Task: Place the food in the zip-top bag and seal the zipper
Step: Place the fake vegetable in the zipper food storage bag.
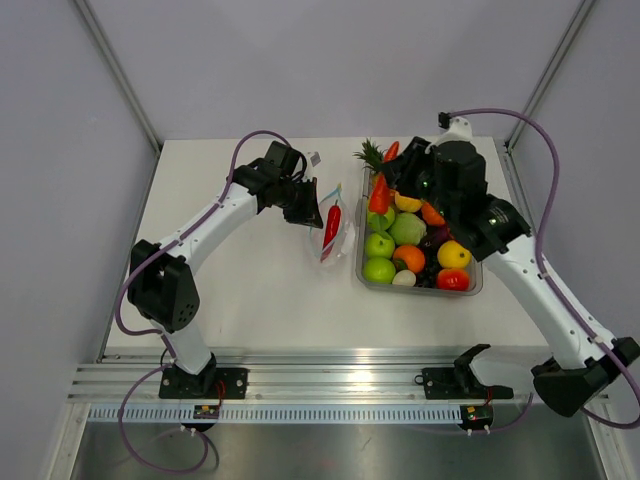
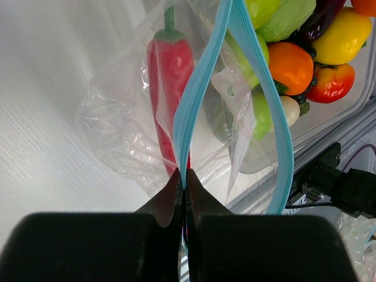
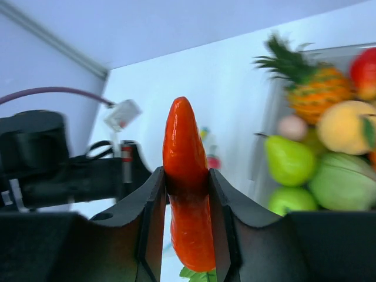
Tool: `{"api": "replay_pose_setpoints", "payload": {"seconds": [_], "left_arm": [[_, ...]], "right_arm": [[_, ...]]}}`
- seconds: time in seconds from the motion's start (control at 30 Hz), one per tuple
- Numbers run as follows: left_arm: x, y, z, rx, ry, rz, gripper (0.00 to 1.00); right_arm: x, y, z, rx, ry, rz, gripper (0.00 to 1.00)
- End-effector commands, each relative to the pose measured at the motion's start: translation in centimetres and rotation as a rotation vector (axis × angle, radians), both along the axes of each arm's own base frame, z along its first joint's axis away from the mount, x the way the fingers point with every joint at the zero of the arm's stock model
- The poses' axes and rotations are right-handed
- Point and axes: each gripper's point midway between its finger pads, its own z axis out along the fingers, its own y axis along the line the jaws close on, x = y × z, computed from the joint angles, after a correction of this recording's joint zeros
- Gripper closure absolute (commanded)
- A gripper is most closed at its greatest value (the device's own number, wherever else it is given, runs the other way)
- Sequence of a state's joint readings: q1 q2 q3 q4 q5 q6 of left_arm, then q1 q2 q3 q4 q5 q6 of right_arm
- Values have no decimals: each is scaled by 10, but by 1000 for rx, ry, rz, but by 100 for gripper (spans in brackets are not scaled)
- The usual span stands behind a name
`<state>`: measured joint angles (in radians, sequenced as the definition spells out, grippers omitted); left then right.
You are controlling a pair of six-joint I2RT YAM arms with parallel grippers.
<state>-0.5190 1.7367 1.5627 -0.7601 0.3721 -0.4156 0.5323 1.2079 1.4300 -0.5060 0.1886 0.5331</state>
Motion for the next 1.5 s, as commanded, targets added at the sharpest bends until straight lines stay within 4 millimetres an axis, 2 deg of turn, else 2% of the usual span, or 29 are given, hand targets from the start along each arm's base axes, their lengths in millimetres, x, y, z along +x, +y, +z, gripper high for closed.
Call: {"api": "replay_pose_setpoints", "payload": {"seconds": [0.0,0.03,0.1,0.17,0.27,0.3,0.5,0.7,0.83,1.03,1.17,1.47], "left_arm": [[2,-9,35,-79,-79,-21,100],[1,-9,37,-80,-79,-17,100],[0,-8,36,-79,-78,-17,100],[-1,-8,38,-83,-83,-18,100],[-1,-7,40,-81,-87,-19,100],[-2,-7,42,-83,-90,-21,100],[-2,-8,47,-96,-95,-25,100],[4,-13,55,-122,-104,-5,100],[6,-16,57,-139,-108,5,100],[8,-19,56,-165,-105,18,100],[9,-22,58,-188,-104,19,100],[6,-27,63,-236,-101,14,100]], "right_arm": [[20,59,19,134,-69,51,100],[18,73,31,160,-91,70,100],[28,88,25,164,-84,68,100],[30,101,30,191,-89,76,100],[42,109,17,183,-68,37,100],[46,111,6,162,-58,8,100],[51,104,-54,23,11,-72,100],[32,113,-101,-21,104,-54,100],[22,121,-119,-29,159,-33,100],[9,122,-144,-59,253,-15,100],[5,122,-169,-115,319,-2,100],[1,117,-206,-202,395,-18,100]]}}
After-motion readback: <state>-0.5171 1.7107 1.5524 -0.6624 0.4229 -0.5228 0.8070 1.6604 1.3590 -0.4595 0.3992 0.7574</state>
